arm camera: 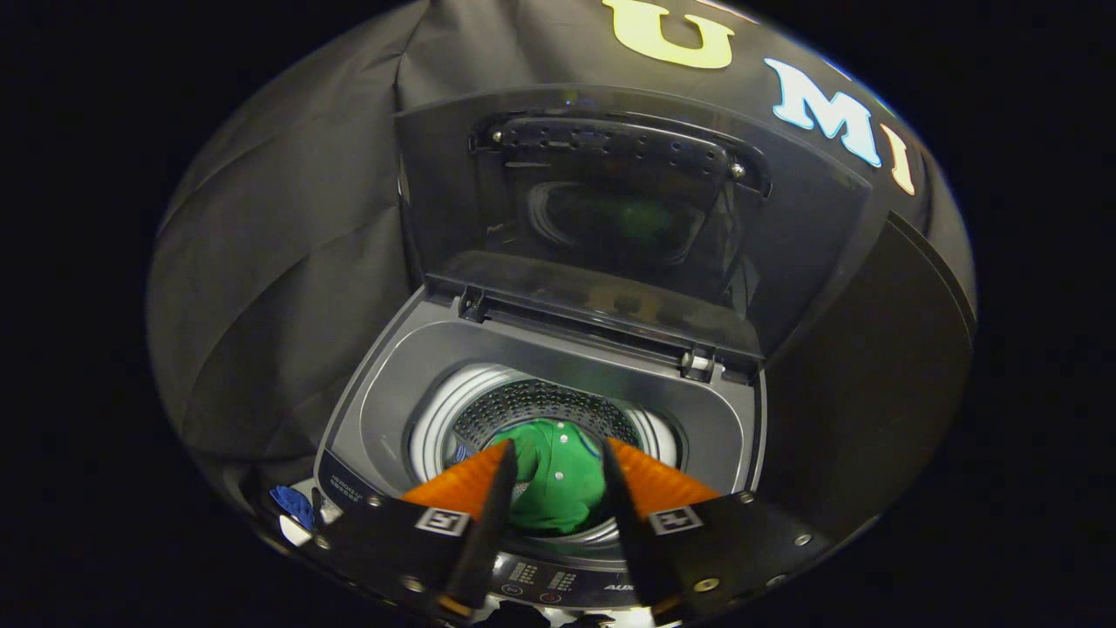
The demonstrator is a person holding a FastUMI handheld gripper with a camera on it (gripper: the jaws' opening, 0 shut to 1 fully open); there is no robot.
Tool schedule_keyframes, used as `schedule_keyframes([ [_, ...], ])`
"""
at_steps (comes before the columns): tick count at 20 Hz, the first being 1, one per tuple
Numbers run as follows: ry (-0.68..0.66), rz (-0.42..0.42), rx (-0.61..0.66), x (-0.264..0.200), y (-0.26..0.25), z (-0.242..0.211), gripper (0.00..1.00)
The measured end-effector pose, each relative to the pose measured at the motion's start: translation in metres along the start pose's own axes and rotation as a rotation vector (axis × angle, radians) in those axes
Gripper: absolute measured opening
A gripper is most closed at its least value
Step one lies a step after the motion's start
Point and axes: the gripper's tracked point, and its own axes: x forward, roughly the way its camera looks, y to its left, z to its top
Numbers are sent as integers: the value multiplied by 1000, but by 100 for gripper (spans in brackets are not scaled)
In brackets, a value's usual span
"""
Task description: Put the clothes into the washing machine and then close the washing machine lid.
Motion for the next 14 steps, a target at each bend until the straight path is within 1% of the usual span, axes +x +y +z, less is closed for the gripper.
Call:
schedule_keyframes([
  [3, -27, -9, 19, -3, -2, 3, 96],
  [9, -96, -31, 53, -18, -13, 21, 97],
  [11, -150, -31, 68, -28, -15, 34, 97],
  [14, -284, -29, 85, -50, -19, 60, 97],
])
